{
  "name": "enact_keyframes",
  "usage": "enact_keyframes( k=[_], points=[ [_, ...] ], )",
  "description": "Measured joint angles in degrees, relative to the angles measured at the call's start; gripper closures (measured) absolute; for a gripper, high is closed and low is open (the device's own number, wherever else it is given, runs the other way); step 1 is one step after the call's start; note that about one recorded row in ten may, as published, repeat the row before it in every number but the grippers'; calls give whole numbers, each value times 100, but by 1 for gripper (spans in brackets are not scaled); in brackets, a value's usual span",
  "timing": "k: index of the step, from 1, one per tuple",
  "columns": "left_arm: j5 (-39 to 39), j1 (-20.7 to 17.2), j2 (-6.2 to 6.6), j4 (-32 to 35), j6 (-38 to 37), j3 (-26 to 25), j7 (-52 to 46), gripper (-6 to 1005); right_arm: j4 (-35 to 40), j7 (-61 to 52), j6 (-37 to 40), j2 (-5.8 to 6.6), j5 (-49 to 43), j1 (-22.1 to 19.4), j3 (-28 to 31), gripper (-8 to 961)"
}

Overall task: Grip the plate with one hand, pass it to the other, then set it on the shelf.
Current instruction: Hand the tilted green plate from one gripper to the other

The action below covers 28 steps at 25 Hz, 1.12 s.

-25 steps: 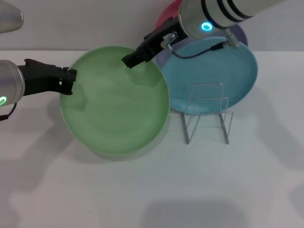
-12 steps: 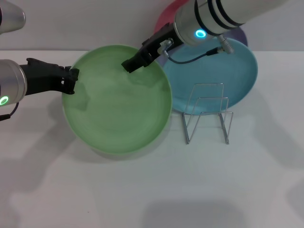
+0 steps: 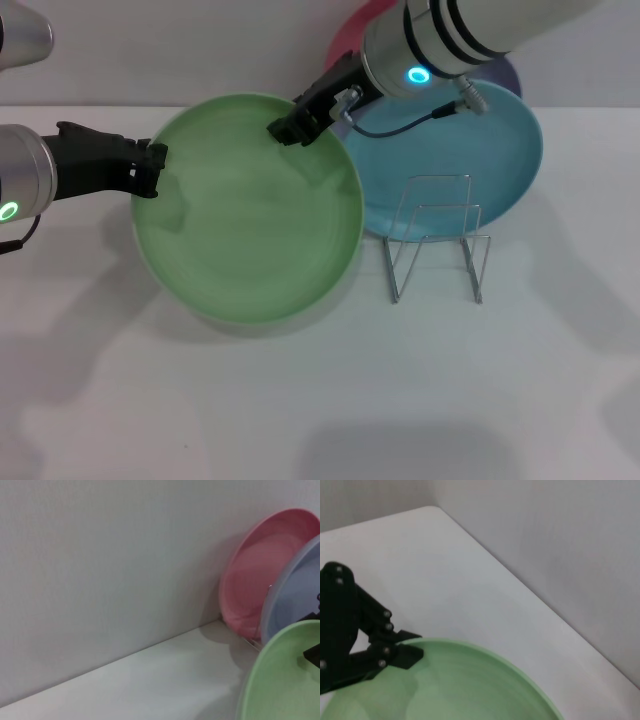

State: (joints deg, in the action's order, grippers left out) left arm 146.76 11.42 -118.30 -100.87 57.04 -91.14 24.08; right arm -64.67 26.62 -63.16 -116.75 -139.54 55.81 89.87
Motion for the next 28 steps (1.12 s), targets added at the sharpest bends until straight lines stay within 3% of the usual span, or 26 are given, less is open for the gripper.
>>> enact_keyframes(
  k=[3, 13, 20, 23, 28],
  points=[
    [-2, 0, 5, -3, 0, 0, 5, 923, -1, 38, 62, -6, -44, -5, -54, 671],
    [-117, -68, 11, -177, 51, 27, 73, 918, -456, 81, 197, -34, -176, -234, -136, 845],
    [-136, -238, 9, -488, 0, 79, 155, 915, -485, 106, 186, -116, -303, -250, -129, 846],
    [-138, -301, 10, -678, -1, 94, 214, 700, -521, 107, 177, -143, -389, -273, -111, 847],
    [-104, -465, 7, -984, -173, 131, 531, 492, -600, 104, 186, -154, -412, -359, -72, 872]
  ],
)
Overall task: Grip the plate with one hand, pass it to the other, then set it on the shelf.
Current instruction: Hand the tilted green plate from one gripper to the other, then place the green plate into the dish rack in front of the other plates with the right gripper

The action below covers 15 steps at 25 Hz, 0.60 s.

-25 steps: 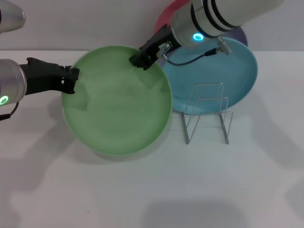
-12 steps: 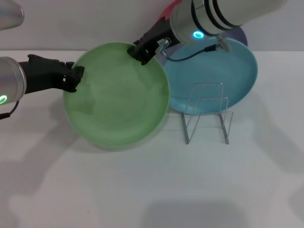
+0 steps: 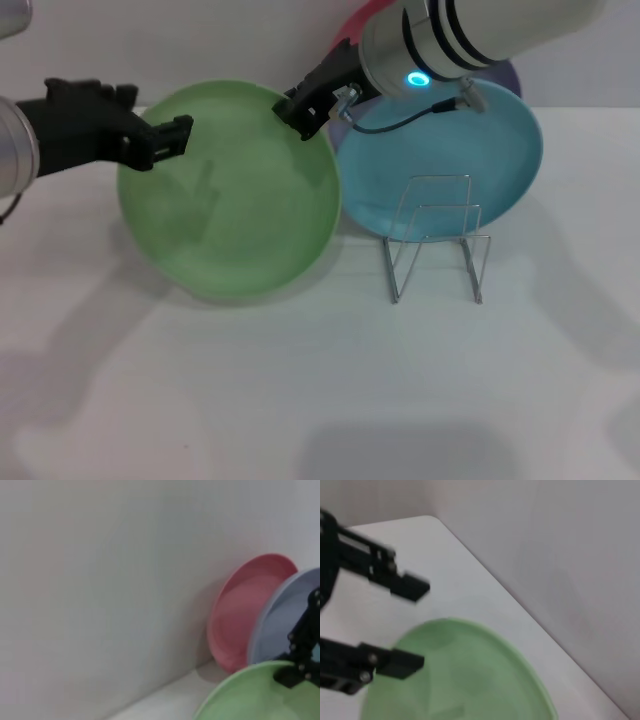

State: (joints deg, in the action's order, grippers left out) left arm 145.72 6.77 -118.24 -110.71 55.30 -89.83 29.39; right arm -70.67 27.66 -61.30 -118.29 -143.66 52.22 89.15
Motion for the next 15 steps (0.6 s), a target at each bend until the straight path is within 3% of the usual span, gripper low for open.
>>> enact_keyframes(
  k=[3, 4, 5, 6, 7, 9, 10, 11, 14, 15],
  points=[
    [39, -158, 4, -62, -409, 91, 232, 358, -213, 1, 26, -3, -2, -122, 67, 895],
    [64, -327, 7, -40, -952, 191, 433, 313, -370, 2, 33, -6, -4, -205, 109, 902],
    [74, -622, 2, 118, -2049, 388, 707, 268, -678, 6, 32, -11, -8, -365, 198, 910],
    [74, -622, 2, 118, -2049, 388, 707, 260, -678, 6, 32, -11, -8, -365, 198, 911],
    [79, -741, 1, 241, -2591, 496, 811, 253, -849, 8, 31, -12, -10, -457, 250, 912],
    [79, -1077, -7, 697, -4304, 863, 1016, 238, -1131, 12, 22, -12, -11, -631, 331, 914],
    [55, -1259, -3, 1373, -6134, 1213, 1026, 231, -1460, 60, 33, -17, -13, -862, 404, 915],
    [55, -1259, -3, 1373, -6134, 1213, 1026, 223, -1460, 60, 33, -17, -13, -862, 404, 916],
    [18, -1221, -2, 2472, -8491, 1471, 607, 201, -2007, 281, 128, -59, 12, -1265, 479, 919],
    [29, -1048, 1, 3260, -9512, 1480, -29, 193, -2304, 464, 318, -70, 126, -1564, 490, 920]
  ],
)
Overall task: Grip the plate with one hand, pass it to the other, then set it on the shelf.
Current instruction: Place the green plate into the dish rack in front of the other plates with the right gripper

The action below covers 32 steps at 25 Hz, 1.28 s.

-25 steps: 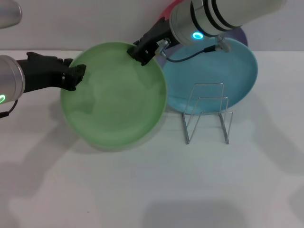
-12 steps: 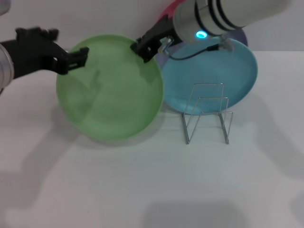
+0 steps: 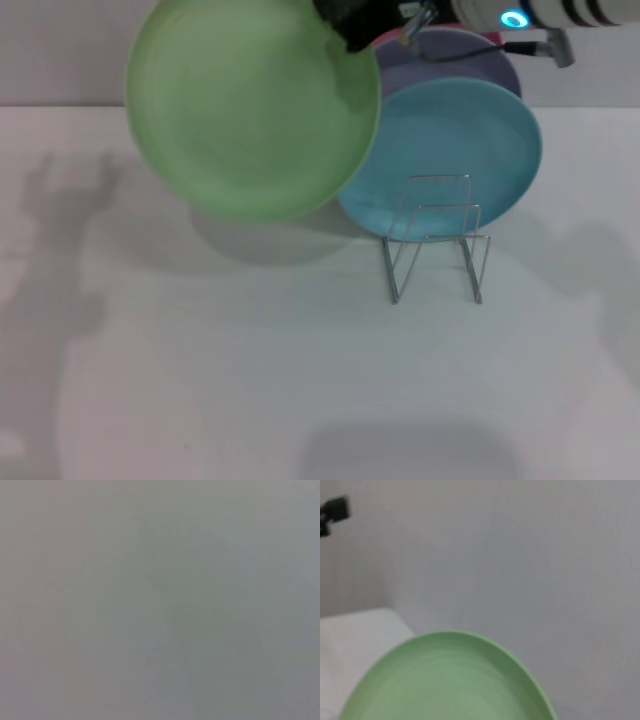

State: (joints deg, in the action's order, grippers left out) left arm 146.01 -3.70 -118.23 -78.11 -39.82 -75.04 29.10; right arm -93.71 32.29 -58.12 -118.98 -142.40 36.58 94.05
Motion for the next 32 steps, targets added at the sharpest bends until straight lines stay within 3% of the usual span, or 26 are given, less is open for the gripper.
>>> enact_keyframes(
  k=[1, 4, 5, 6, 9, 10, 11, 14, 15, 16, 20, 30, 32],
  points=[
    [0, 0, 0, 0, 0, 0, 0, 185, 0, 0, 0, 0, 0, 0, 0, 920],
    [29, 304, 20, 1076, -777, -45, -923, 180, -401, 735, 524, -2, 683, -690, -18, 919],
    [54, 518, 26, 1733, -1071, -82, -1363, 181, -608, 1518, 961, -1, 1445, -1270, -33, 919],
    [54, 518, 26, 1733, -1071, -82, -1363, 182, -608, 1518, 961, -1, 1445, -1270, -33, 919],
    [108, 749, 17, 2468, -1438, -82, -1770, 182, -694, 3060, 1600, -8, 2904, -2090, -100, 920],
    [122, 815, 6, 2733, -1604, -42, -1869, 181, -565, 4378, 1819, -9, 4165, -2567, -115, 920],
    [122, 815, 6, 2733, -1604, -42, -1869, 181, -565, 4378, 1819, -9, 4165, -2567, -115, 920],
    [147, 828, 4, 2867, -1674, 38, -1897, 183, -131, 6026, 1735, -13, 5756, -2993, -51, 921],
    [166, 824, 4, 2885, -1679, 66, -1902, 183, 299, 7057, 1451, -13, 6673, -3133, 24, 921],
    [201, 821, 3, 2901, -1681, 85, -1905, 183, 299, 7057, 1451, -13, 6673, -3133, 24, 921],
    [303, 826, -13, 3024, -1687, 142, -1959, 182, 1827, 9654, 130, -17, 8877, -3304, 308, 921],
    [310, 955, -15, 3335, -1680, 228, -2153, 181, 3490, 11244, -1745, -30, 9381, -3223, 1372, 922],
    [314, 1003, -15, 3399, -1674, 248, -2207, 181, 3581, 11358, -1838, -30, 9382, -3208, 1441, 922]
  ],
)
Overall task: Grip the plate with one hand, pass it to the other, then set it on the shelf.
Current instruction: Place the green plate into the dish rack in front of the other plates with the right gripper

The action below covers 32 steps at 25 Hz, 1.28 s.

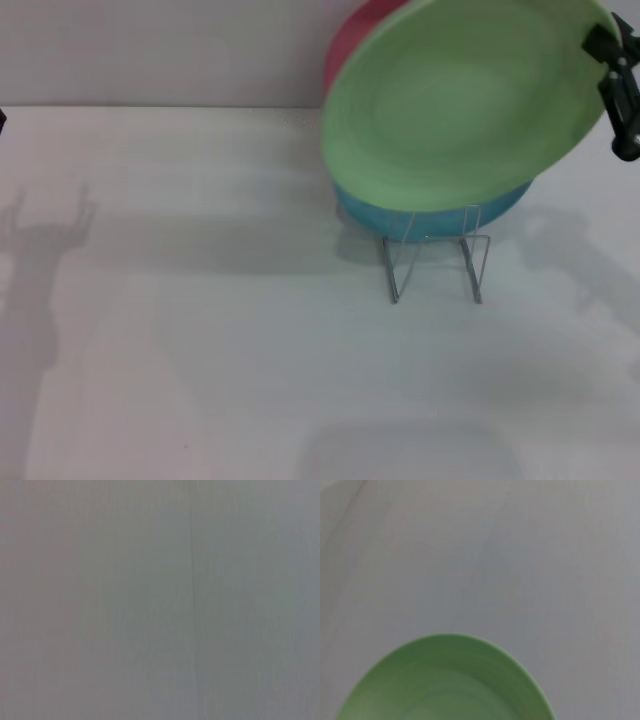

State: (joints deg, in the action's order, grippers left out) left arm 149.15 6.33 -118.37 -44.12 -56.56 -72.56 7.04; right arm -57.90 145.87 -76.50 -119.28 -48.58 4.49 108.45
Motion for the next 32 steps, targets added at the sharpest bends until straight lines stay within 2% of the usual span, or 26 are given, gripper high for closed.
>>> enact_keyframes(
  k=[3, 13, 32],
  points=[
    [19, 112, 2, 157, 17, 25, -85, 182, 289, 424, -228, 8, -14, 84, 186, 922],
    [29, 219, -3, 236, 39, 170, -91, 181, 828, 1031, -286, 10, -31, 373, 458, 913],
    [27, 234, -1, 297, 40, 249, -97, 182, 1639, 1336, -296, 19, -72, 647, 467, 856]
  ],
)
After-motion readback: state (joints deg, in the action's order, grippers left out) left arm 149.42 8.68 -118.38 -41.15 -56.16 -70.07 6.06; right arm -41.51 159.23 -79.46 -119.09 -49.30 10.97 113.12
